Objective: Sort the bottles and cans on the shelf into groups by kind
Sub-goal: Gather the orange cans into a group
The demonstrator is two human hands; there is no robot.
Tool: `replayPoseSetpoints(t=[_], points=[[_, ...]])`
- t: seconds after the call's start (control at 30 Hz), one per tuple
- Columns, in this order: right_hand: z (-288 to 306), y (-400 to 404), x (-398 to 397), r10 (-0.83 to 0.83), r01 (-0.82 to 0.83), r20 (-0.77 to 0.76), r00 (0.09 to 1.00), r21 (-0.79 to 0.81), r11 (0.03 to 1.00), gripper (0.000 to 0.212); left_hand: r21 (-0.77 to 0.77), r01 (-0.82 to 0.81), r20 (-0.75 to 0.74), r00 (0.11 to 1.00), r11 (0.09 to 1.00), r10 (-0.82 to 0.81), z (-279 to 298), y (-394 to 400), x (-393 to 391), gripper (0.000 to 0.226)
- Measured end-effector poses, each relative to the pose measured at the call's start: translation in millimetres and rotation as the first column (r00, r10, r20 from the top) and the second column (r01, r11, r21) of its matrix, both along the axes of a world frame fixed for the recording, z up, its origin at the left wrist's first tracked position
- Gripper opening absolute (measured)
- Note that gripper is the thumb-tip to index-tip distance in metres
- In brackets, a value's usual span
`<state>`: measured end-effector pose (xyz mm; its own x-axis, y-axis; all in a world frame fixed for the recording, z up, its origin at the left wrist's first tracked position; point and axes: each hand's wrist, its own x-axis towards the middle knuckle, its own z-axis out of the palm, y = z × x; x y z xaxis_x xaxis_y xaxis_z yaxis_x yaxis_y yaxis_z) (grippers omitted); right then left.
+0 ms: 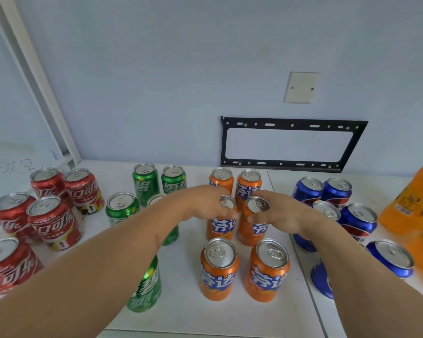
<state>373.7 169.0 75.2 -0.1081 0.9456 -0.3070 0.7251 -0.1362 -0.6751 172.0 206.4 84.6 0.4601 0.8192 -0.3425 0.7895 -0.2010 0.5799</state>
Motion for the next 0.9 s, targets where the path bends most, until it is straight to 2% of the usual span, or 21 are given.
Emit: replayPoseSetpoints(t=[0.13,0.2,0.23,0.3,0.37,0.5,0.6,0.7,0.77,0.9], points=[[0.3,-3.0,-0.9,-0.004,0.003,-0.023,1.0,-0.041,0.999,0.078,-0.034,-0.044,0.029,0.999,0.998,0.045,0.4,-5.3,-1.5,0.062],[2.6,-11.8,-2.9,-0.095,0.096,-0.141,0.985,0.001,0.995,0.086,-0.007,-0.084,0.085,0.993,0.996,0.084,7.5,-13.6,-3.6,0.075],[5.0,-19.0,-4.4,-0.159,0.174,-0.205,0.966,0.054,0.983,0.087,0.051,-0.126,0.14,0.983,0.991,0.118,13.2,-22.4,-4.4,0.073],[7.1,-39.4,-8.3,-0.258,0.32,-0.308,0.915,0.169,0.932,0.082,0.178,-0.28,0.301,0.928,0.943,0.218,19.9,-48.9,-4.4,0.062],[-1.2,-65.3,-14.8,-0.268,0.389,-0.41,0.871,0.245,0.888,0.081,0.216,-0.396,0.443,0.854,0.892,0.272,7.7,-80.5,-5.4,0.062],[-36.5,-112.6,-23.5,-0.171,0.375,-0.576,0.8,0.256,0.891,0.091,0.067,-0.433,0.609,0.732,0.899,0.307,-40.4,-130.6,-5.1,0.067],[-63.9,-127.9,-23.8,-0.208,0.359,-0.555,0.805,0.178,0.916,0.107,0.047,-0.445,0.614,0.719,0.894,0.326,-57.2,-139.0,-6.4,0.069],[-83.6,-134.8,-24.6,-0.28,0.373,-0.436,0.855,0.144,0.917,0.097,0.029,-0.356,0.604,0.751,0.934,0.268,-58.8,-135.5,-13.2,0.07],[-87.7,-139.3,-28.4,-0.321,0.412,-0.406,0.855,0.158,0.898,0.087,-0.009,-0.287,0.583,0.777,0.958,0.238,-60.3,-134.4,-19.9,0.065],[-85.7,-144.8,-34.6,-0.356,0.438,-0.365,0.86,0.172,0.882,0.08,-0.006,-0.287,0.555,0.796,0.958,0.242,-64.2,-132.0,-29.9,0.054]])
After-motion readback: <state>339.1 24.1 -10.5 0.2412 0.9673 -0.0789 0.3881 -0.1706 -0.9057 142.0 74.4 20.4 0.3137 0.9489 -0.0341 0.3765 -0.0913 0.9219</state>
